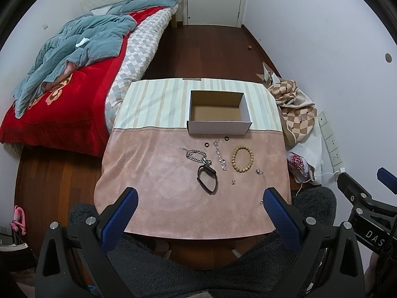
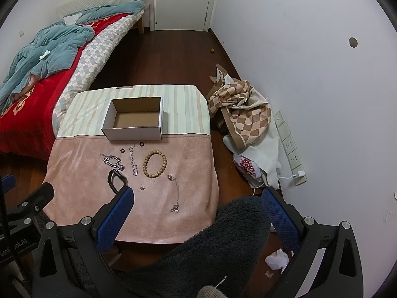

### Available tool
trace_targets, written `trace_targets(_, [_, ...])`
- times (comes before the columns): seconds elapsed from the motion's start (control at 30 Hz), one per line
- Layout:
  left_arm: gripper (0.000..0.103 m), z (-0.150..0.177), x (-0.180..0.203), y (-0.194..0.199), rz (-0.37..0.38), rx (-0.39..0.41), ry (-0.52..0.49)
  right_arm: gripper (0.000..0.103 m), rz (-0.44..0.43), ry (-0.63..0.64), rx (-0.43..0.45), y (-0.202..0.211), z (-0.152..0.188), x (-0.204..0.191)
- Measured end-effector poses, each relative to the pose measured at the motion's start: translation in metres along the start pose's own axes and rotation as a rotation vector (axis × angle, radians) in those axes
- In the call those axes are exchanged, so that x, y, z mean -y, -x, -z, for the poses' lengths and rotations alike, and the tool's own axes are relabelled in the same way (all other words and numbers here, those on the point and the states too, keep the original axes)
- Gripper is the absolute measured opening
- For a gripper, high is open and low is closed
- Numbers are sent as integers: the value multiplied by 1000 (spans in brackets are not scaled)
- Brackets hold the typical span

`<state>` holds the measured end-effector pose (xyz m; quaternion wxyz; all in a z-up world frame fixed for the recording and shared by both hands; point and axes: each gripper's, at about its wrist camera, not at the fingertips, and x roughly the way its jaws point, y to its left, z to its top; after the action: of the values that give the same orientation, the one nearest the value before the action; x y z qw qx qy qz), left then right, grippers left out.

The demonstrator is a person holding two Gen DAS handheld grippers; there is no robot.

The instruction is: Organize jewelry

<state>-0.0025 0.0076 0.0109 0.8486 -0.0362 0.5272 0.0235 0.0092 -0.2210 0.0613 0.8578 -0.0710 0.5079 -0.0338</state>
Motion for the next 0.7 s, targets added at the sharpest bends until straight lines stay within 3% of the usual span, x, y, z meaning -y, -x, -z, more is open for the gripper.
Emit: trace_targets(0.7, [103, -2, -1, 0, -1, 2, 0, 103, 2, 3, 9, 5, -2, -1])
